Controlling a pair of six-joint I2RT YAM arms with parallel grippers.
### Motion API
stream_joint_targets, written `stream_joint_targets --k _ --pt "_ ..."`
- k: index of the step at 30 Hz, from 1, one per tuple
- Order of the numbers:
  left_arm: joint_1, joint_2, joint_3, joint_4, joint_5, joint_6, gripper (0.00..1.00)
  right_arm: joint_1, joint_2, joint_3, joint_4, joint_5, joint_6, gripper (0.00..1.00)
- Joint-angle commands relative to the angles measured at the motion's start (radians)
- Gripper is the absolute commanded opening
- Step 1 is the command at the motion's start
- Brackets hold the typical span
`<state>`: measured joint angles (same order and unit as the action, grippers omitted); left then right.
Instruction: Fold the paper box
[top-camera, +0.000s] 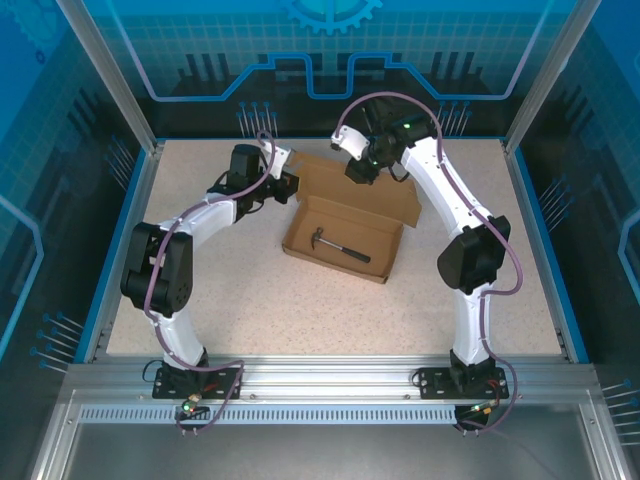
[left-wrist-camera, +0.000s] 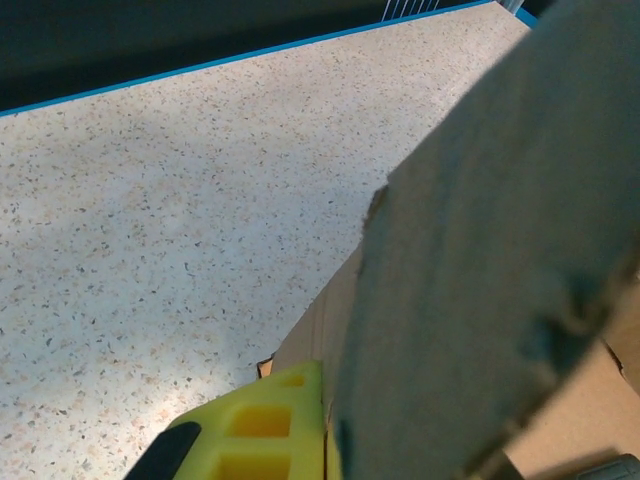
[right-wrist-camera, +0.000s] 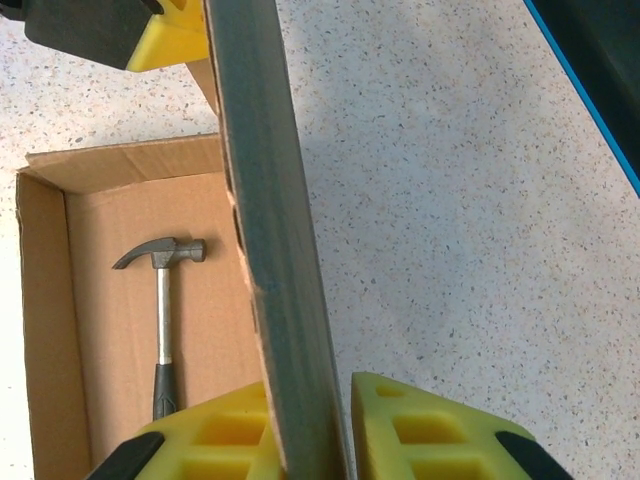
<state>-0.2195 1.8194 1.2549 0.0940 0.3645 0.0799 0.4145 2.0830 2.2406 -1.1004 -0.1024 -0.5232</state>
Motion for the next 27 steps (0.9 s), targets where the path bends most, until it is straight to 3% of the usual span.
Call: stream_joint_targets --k 1,15,22,27 --pt "0.008 -0.038 -0.030 0.019 -0.005 -0.011 0.03 0.013 0.006 0.044 -0.027 0.034 0.027 0.23" --pt "0.008 -0.070 -0.012 -0.116 -0.039 0.104 0.00 -0.024 -0.078 0.040 -0.032 0.074 0.129 0.51" --pt "0.008 -0.071 -0.009 -0.124 -0.047 0.113 0.00 -0.066 -0.256 -0.156 0.112 0.105 0.208 0.66" --pt "0.008 -0.076 -0.009 -0.126 -0.049 0.115 0.00 -0.148 -0.377 -0.328 0.226 0.105 0.293 0.73"
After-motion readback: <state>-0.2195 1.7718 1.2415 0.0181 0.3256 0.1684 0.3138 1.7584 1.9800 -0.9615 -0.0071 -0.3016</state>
